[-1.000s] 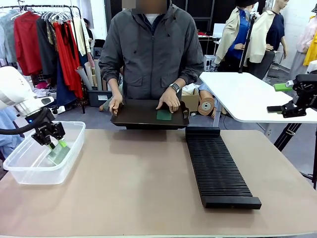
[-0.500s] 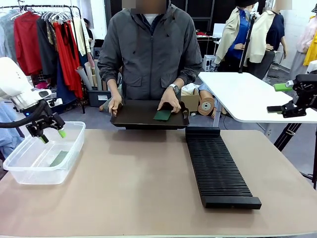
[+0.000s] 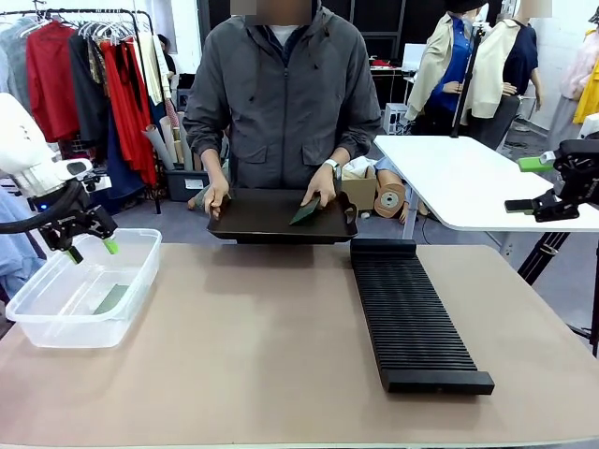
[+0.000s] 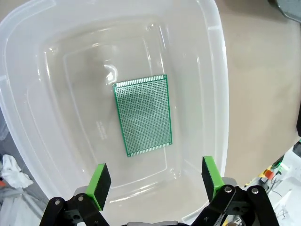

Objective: Sort PCBs into racks and boxes based on the side picked up.
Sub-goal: If the short side of the Blank PCB is picked up, insert it into the PCB Rack ; if the long side is picked up, place it in the Organizing box, then pick up the Blank PCB handed by the Human.

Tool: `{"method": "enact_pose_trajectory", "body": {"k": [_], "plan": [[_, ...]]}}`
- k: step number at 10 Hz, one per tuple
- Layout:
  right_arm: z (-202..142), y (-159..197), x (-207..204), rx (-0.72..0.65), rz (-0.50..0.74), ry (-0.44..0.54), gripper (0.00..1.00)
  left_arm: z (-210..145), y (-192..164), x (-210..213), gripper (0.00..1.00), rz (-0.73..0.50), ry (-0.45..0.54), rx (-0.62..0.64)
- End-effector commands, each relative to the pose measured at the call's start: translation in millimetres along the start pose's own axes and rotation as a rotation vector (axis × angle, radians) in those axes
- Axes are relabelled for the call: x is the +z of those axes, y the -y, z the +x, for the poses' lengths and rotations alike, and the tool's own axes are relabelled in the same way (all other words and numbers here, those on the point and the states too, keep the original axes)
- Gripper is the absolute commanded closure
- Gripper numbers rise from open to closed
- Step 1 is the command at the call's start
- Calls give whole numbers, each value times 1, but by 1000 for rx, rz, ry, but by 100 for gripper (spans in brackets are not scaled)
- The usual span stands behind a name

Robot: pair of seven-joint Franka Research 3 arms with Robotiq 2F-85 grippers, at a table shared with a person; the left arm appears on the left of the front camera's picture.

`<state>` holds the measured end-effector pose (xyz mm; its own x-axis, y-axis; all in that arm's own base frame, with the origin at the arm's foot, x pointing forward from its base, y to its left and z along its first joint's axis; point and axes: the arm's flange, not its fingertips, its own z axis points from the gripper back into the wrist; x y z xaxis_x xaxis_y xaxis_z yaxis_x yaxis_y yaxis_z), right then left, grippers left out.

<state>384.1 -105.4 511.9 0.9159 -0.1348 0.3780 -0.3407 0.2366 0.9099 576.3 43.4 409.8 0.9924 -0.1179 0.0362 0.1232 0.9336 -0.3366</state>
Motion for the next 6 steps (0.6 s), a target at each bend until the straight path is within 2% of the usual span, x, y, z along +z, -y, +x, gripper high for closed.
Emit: {"method": "enact_pose_trajectory", "body": {"k": [1, 6], "plan": [[-2, -1, -1, 16, -5, 8, 0, -3, 1, -6, 0, 16, 3, 18], [-2, -1, -1, 16, -5, 8, 0, -2, 1, -5, 0, 9, 24, 11]]}}
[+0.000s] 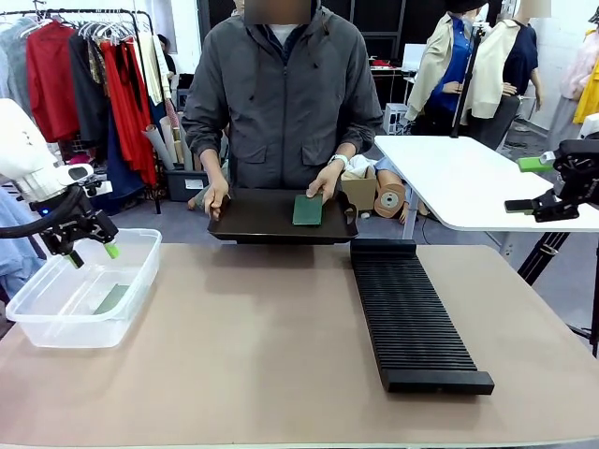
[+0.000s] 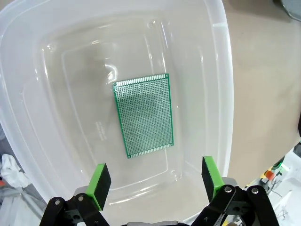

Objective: Sort PCBs into racks and boxes based on the side picked up.
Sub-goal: Pick up the Blank PCB handed by the Human.

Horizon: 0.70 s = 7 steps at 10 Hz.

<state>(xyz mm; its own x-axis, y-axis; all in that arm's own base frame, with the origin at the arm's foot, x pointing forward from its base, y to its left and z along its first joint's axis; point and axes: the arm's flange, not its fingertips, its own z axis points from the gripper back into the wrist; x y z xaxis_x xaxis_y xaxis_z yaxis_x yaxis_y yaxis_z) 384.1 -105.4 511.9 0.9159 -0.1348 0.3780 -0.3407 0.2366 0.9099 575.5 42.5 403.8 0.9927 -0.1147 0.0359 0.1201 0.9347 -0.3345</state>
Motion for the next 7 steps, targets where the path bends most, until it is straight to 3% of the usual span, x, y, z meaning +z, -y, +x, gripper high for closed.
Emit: {"method": "enact_pose_trajectory", "body": {"k": [1, 2, 7], "plan": [[-2, -1, -1, 16, -5, 8, 0, -4, 2, 1, 0, -27, 20, 1], [-2, -1, -1, 16, -5, 8, 0, -4, 1, 0, 0, -72, 30, 3], [-2, -1, -1, 16, -5, 8, 0, -16, -19, 41, 0, -681, 56, -24]]}}
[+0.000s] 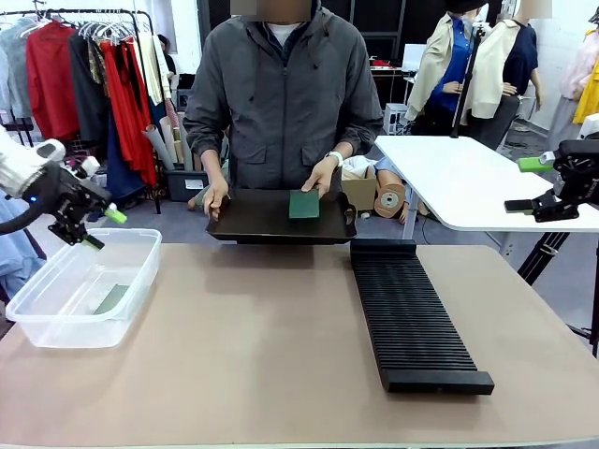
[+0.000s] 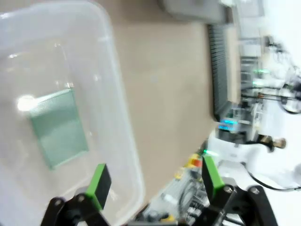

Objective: Sort PCBs into racks and boxes based on the side picked up.
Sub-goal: Pick up the Blank PCB handed by the Human.

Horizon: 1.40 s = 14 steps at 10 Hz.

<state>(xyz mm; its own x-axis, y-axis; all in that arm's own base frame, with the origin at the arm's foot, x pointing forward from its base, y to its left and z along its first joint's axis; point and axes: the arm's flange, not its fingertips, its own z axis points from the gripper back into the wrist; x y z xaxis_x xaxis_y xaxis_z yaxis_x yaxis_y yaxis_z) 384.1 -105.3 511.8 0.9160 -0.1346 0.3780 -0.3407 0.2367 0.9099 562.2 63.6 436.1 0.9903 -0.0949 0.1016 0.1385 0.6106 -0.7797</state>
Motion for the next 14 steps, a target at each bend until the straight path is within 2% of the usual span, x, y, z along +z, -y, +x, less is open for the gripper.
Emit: {"method": "enact_pose_trajectory", "body": {"k": [1, 3, 6, 14], "plan": [[-2, -1, -1, 16, -5, 8, 0, -2, -6, 15, 0, -223, -5, -16], [-2, -1, -1, 16, -5, 8, 0, -6, 0, 27, 0, -429, 53, -37], [-2, -1, -1, 16, -5, 8, 0, -19, 1, 23, 0, -572, 81, -90], [-2, -1, -1, 16, -5, 8, 0, -16, 1, 23, 0, -562, 78, -76]]}}
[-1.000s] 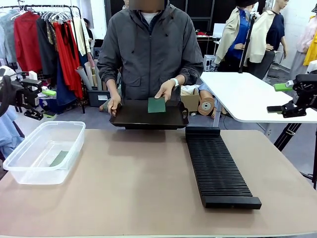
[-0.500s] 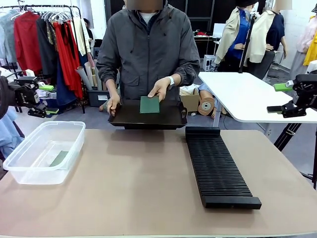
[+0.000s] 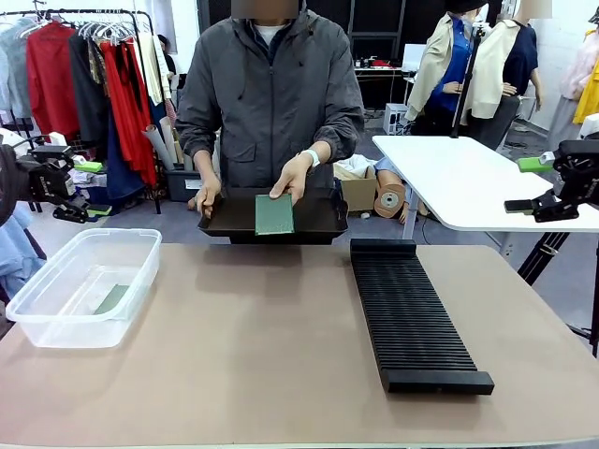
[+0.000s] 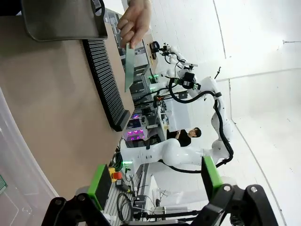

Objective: Sort PCBs into racks and boxes based on the side picked up.
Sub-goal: Pick up the Blank PCB handed by the Human.

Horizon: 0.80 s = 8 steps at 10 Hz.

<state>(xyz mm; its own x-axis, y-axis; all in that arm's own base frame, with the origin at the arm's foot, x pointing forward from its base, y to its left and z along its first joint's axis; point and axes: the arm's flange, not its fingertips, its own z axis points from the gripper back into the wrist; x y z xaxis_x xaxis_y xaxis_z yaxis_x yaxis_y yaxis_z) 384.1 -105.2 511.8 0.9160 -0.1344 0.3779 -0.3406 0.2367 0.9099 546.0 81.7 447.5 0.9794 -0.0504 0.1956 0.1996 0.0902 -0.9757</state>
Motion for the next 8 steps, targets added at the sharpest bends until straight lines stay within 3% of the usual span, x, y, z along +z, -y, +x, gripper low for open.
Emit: {"method": "enact_pose_trajectory", "body": {"k": [1, 8], "plan": [[-2, -1, -1, 16, -5, 9, 0, 1, 2, 1, 0, 1, 0, -3], [-2, -1, -1, 16, -5, 9, 0, 0, 0, 0, 0, 0, 0, 0]]}}
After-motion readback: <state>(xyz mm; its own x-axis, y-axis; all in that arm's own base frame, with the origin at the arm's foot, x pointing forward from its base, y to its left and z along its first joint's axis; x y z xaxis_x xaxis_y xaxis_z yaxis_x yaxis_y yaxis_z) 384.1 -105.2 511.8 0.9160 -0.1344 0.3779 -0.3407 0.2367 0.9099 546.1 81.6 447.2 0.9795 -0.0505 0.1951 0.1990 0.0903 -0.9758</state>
